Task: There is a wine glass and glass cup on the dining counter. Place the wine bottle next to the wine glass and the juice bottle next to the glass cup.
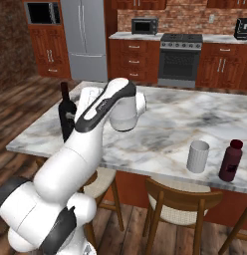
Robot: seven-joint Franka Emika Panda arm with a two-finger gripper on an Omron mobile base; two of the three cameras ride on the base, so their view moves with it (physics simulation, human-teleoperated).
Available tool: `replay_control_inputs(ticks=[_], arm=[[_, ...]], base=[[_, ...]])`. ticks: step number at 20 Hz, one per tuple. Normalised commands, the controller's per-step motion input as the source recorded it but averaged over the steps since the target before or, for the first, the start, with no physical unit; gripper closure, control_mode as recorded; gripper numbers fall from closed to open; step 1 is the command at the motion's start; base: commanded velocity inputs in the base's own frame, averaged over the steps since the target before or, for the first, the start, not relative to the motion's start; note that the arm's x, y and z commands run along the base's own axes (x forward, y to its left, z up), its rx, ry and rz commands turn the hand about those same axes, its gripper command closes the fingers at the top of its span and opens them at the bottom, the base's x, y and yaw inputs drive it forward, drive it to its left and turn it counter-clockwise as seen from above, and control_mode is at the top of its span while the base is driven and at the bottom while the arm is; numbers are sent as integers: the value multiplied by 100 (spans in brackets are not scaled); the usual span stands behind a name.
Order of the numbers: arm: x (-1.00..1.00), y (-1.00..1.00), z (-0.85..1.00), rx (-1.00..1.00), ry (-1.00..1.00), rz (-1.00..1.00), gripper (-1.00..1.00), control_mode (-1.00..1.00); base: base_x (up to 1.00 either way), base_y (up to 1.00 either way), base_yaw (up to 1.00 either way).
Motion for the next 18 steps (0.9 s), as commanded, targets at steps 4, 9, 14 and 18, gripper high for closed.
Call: replay_control_inputs(ticks=[4, 9, 14, 18], arm=[[98, -23, -46, -20, 0, 1, 100, -100], [55, -24, -25, -6, -5, 5, 100, -100], [49, -7, -77, 0, -2, 6, 100, -100], [38, 0, -56, 0, -9, 6, 100, -100]], base=[[0, 0, 0], [0, 0, 0], [0, 0, 0], [0, 0, 0]])
